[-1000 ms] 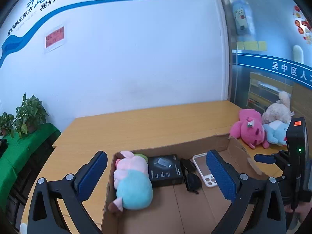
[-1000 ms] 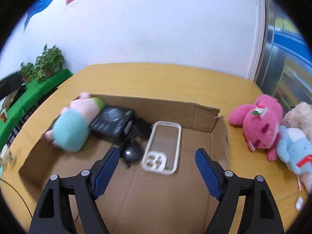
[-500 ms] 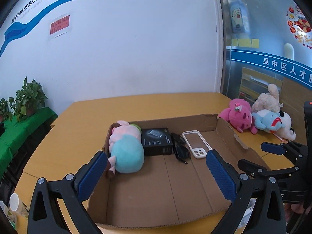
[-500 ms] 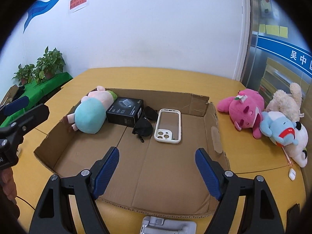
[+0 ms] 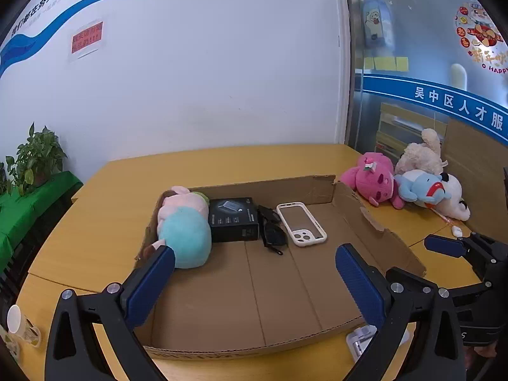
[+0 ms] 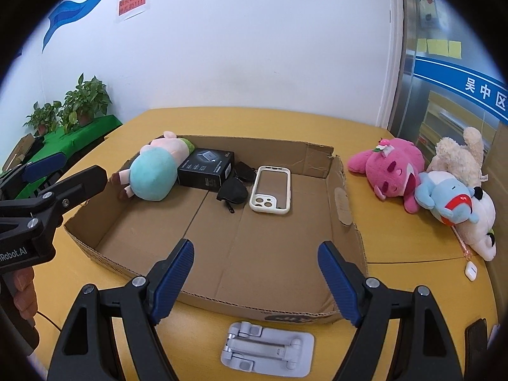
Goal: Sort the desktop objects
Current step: 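Raise both grippers and move toward the white phone stand, then grasp the white phone stand with the left gripper while the right gripper clamps it, then lift the phone stand with both grippers and carry it into the box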
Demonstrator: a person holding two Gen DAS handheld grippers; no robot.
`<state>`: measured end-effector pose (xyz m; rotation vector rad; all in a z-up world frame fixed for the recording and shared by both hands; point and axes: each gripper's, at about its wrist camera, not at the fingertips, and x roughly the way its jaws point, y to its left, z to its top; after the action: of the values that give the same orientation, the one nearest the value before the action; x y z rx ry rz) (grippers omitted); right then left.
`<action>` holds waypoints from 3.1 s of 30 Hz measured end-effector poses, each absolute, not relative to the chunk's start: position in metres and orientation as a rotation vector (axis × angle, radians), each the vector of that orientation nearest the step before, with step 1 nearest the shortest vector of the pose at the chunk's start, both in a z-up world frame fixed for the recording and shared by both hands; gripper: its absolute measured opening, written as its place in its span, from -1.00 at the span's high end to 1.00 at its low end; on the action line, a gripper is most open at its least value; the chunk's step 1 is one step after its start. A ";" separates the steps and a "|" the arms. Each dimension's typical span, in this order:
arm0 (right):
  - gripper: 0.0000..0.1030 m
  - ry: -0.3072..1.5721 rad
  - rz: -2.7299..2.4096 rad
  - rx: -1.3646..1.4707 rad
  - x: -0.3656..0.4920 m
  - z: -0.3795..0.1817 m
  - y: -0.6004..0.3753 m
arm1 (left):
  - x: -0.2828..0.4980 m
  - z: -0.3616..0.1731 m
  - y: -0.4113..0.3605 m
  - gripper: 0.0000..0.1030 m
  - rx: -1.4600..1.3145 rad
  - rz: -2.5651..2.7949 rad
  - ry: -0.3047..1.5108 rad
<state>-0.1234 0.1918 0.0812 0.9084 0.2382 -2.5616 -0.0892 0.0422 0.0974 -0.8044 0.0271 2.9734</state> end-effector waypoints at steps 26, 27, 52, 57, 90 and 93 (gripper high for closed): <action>-0.56 0.129 -2.479 0.871 -0.123 0.064 0.212 | -0.069 0.079 0.015 -0.99 -0.899 3.039 0.005; -0.56 0.122 -2.461 0.880 -0.124 0.060 0.215 | -0.070 0.073 0.013 -0.99 -0.921 3.004 -0.013; -0.41 0.086 -1.955 1.251 -0.067 -0.055 0.208 | -0.032 -0.024 0.007 -0.99 -1.241 2.708 -0.231; -0.39 0.243 -1.935 1.093 -0.035 -0.038 0.176 | -0.033 -0.033 0.001 -0.99 -1.274 2.634 -0.311; -0.41 0.445 -2.134 0.962 -0.015 -0.038 0.148 | -0.044 -0.043 0.043 0.19 -1.336 2.453 -0.320; -0.41 0.430 -2.160 0.912 -0.007 -0.018 0.153 | -0.036 -0.021 0.044 0.19 -1.273 2.492 -0.288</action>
<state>-0.0066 0.1530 -0.0181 0.9118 0.4305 -2.1603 -0.0365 0.0437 -0.0210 -1.2728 -0.2884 2.4924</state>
